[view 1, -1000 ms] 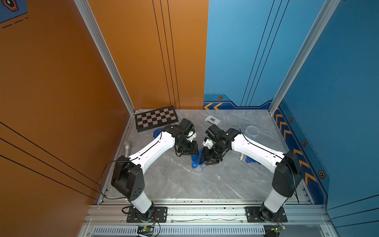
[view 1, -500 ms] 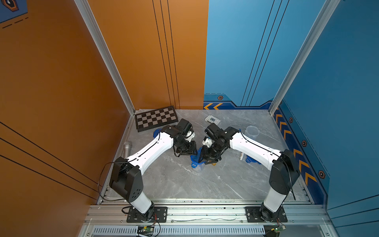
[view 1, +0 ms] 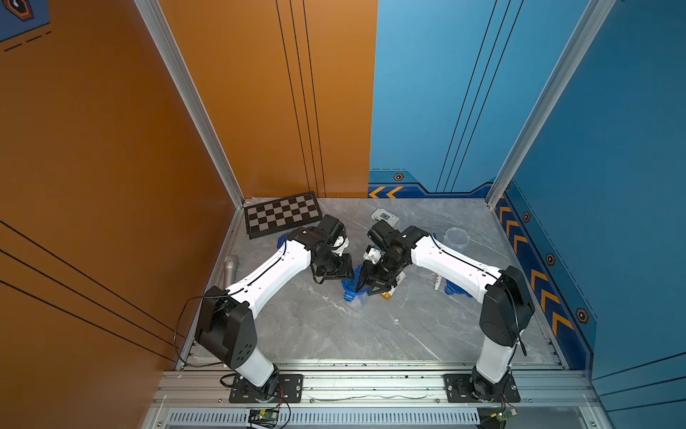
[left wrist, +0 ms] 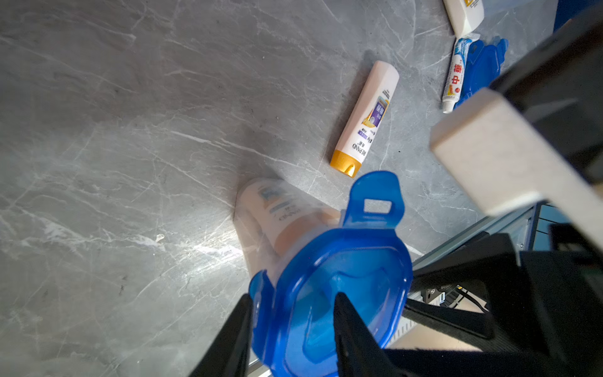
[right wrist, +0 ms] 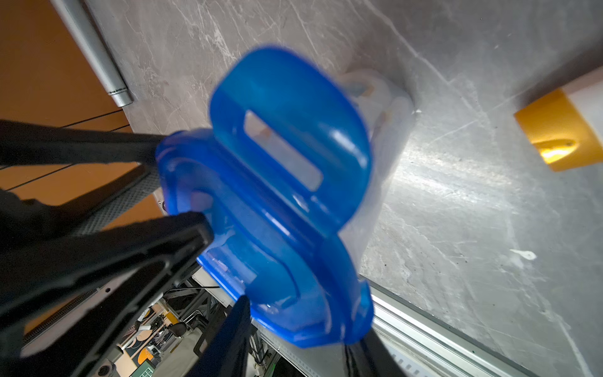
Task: Pack away toiletry kits
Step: Close the fastener on the container.
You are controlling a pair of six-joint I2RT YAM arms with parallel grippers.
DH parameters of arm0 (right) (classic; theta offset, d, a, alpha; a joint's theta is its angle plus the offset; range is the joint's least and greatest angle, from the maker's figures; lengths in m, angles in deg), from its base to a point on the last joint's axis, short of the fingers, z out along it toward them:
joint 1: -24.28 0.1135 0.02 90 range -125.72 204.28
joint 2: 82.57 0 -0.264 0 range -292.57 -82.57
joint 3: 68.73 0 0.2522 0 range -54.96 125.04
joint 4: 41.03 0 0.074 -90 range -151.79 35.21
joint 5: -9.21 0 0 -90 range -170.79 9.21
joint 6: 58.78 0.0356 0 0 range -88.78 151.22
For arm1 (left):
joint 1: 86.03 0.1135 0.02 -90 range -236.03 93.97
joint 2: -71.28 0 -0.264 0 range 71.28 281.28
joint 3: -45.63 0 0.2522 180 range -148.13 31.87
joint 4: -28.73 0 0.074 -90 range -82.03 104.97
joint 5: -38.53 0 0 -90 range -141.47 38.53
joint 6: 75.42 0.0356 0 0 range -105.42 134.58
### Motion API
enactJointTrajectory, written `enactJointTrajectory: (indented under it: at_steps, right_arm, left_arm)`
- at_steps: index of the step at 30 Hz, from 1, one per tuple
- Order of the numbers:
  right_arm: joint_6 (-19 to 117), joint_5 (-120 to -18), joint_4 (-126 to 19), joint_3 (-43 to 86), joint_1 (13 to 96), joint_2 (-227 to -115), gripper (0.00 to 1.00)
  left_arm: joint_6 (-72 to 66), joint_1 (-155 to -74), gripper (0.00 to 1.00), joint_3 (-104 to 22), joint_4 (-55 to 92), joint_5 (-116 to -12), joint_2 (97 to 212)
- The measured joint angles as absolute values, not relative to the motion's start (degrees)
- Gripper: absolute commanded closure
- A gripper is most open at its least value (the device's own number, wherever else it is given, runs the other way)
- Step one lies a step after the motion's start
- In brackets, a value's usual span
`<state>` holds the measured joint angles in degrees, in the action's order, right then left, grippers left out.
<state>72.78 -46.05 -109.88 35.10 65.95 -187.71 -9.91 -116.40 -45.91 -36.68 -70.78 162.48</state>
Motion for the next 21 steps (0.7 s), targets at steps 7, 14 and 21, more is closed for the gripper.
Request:
enactJointTrajectory:
  at_steps: [7,14,21]
  right_arm:
    - [72.61,-46.62,-109.57,35.21,66.02,-187.67,0.55]
    - [72.56,-48.52,-106.14,33.65,66.28,-186.71,0.51]
    - [72.15,-48.98,-104.32,32.43,66.26,-186.03,0.49]
  left_arm:
    - [-10.98,-115.9,0.62,-45.71,-36.49,-70.78,162.35]
    - [-11.83,-115.49,0.62,-45.63,-36.29,-70.76,162.35]
    - [-12.05,-115.49,0.62,-45.28,-36.03,-70.81,162.13]
